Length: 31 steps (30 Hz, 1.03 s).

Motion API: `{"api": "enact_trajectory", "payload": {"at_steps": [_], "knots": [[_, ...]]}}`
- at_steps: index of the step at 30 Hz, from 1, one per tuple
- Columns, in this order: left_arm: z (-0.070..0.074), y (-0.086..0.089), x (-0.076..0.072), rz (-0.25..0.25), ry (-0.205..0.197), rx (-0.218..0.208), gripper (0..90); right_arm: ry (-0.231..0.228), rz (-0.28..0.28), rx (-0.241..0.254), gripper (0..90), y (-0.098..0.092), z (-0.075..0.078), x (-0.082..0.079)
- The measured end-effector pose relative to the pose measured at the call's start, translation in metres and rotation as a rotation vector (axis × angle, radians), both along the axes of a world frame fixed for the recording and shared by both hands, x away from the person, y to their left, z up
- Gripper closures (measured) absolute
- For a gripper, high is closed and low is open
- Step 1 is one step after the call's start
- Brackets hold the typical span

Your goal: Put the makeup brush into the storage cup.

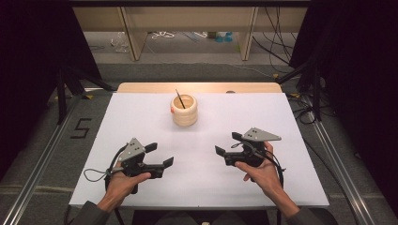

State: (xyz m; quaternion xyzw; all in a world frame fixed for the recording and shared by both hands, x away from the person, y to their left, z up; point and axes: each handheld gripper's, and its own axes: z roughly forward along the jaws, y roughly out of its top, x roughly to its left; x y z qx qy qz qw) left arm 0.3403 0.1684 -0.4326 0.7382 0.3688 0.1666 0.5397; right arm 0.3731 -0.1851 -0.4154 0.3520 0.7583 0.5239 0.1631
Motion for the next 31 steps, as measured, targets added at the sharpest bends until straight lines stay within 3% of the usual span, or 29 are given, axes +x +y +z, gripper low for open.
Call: {"api": "enact_trajectory", "payload": {"at_steps": [5, 10, 31], "knots": [[0.000, 0.000, 0.000, 0.002, 0.003, 0.001, 15.8, 0.003, 0.004, 0.016, 16.1, -0.001, -0.002, -0.006], [-0.001, -0.001, 0.000, -0.002, 0.002, 0.001, 15.8, -0.007, 0.003, -0.018, 16.1, -0.004, -0.003, -0.011], [-0.001, 0.001, 0.001, 0.001, 0.000, 0.007, 15.8, -0.009, -0.015, -0.004, 16.3, -0.012, -0.004, -0.008]]}}
